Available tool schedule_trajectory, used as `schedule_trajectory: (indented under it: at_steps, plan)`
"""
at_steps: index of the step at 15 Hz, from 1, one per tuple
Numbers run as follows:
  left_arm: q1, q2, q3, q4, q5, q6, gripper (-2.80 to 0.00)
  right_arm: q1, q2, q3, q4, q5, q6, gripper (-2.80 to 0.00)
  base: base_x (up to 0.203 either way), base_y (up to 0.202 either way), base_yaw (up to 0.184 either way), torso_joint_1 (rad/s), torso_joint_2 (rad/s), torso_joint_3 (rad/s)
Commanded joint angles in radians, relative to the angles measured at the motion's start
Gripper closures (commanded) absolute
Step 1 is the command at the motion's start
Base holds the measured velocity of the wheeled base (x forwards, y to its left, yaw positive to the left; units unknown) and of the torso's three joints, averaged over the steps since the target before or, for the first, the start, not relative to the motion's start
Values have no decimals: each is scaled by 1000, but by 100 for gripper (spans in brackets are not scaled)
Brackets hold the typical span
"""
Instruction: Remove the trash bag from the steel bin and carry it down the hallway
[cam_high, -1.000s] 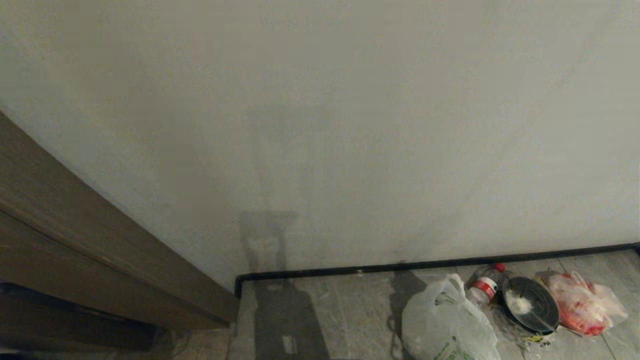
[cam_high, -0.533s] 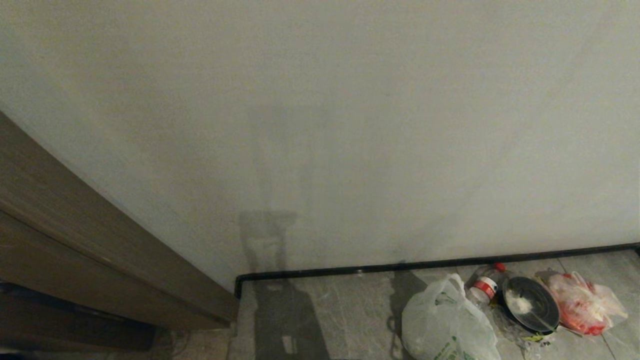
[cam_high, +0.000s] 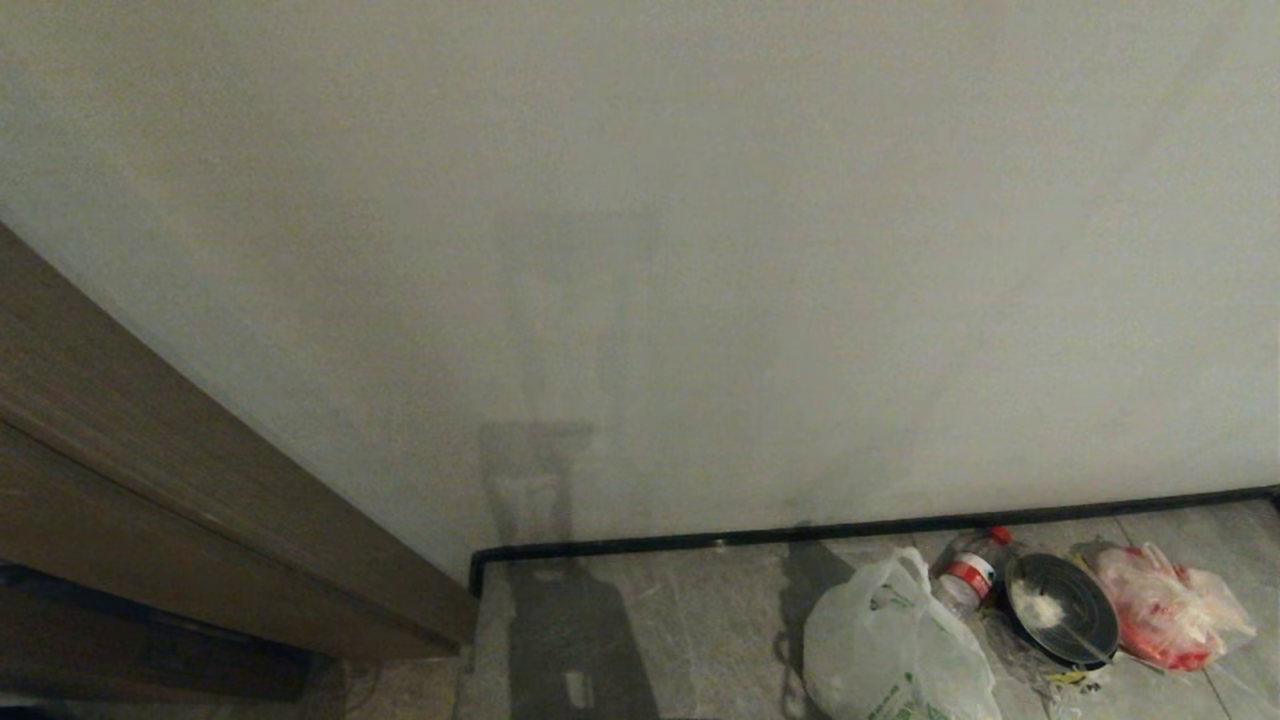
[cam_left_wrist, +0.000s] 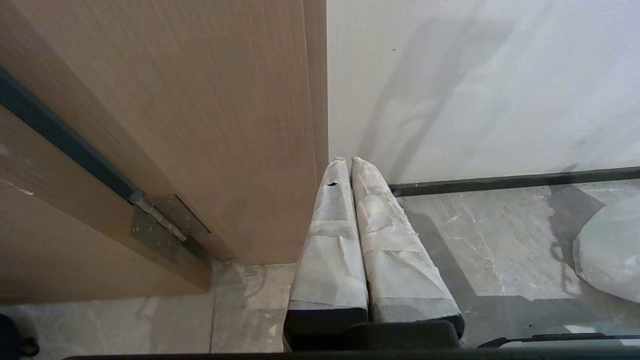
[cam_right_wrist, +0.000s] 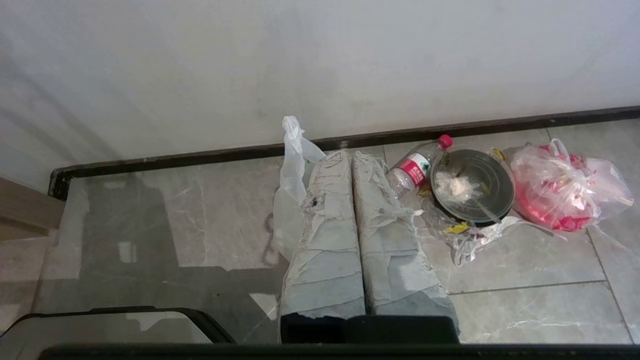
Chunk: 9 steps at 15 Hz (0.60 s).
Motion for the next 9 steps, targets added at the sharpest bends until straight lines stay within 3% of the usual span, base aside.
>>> schedule_trajectory:
  at_steps: [1,9]
  plan:
    - [0,0,0,0,1,0,0,-1,0,0,1,0,0,0,0,0,0,0,0,0]
    - [0,0,0,0,0,1,0,0,0,0,1,0,0,0,0,0,0,0,0,0]
